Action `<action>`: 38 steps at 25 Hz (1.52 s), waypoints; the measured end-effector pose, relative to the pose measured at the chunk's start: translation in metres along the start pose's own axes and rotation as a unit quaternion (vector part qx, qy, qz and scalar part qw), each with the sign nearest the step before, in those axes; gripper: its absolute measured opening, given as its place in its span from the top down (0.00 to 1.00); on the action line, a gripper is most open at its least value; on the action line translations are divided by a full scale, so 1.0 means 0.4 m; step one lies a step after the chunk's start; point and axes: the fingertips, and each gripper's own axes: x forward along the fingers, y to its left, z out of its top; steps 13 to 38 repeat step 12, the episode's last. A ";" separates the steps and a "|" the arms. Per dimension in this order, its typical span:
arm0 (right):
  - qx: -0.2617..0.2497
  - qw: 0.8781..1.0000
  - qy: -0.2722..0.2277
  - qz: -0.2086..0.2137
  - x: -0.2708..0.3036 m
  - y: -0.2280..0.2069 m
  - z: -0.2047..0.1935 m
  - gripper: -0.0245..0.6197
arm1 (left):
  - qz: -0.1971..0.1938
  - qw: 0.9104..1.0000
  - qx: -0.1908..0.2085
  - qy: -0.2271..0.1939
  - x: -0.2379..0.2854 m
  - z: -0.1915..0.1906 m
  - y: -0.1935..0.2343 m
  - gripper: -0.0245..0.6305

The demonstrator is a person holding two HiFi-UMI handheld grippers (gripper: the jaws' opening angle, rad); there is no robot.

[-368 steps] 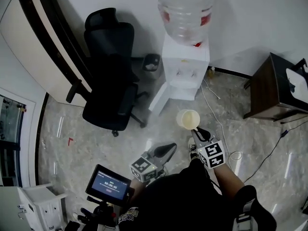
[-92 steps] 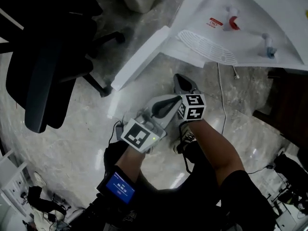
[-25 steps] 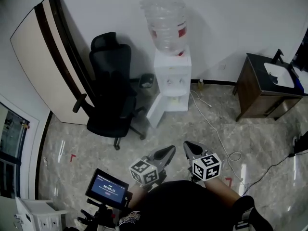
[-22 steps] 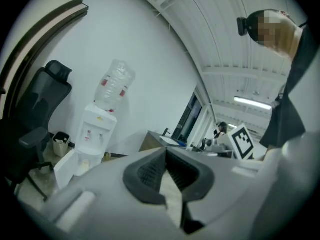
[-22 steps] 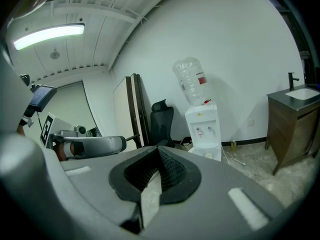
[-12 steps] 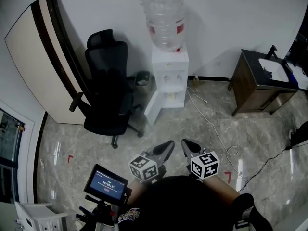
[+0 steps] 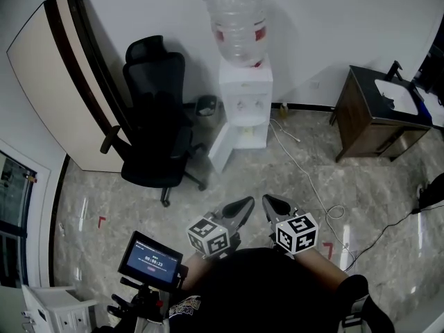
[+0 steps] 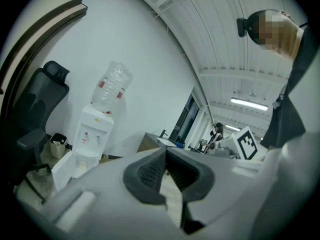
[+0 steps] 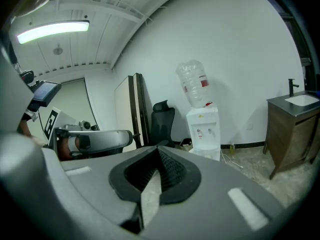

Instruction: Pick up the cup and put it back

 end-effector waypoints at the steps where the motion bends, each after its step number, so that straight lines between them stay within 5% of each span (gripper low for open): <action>1: -0.003 1.000 0.000 0.002 -0.001 0.004 0.002 0.95 | 0.001 1.000 -0.001 -0.001 -0.002 0.001 -0.001 0.96; 38: 0.000 1.000 -0.003 0.004 -0.003 -0.003 0.004 0.95 | 0.011 1.000 0.006 -0.007 -0.004 0.001 0.005 0.96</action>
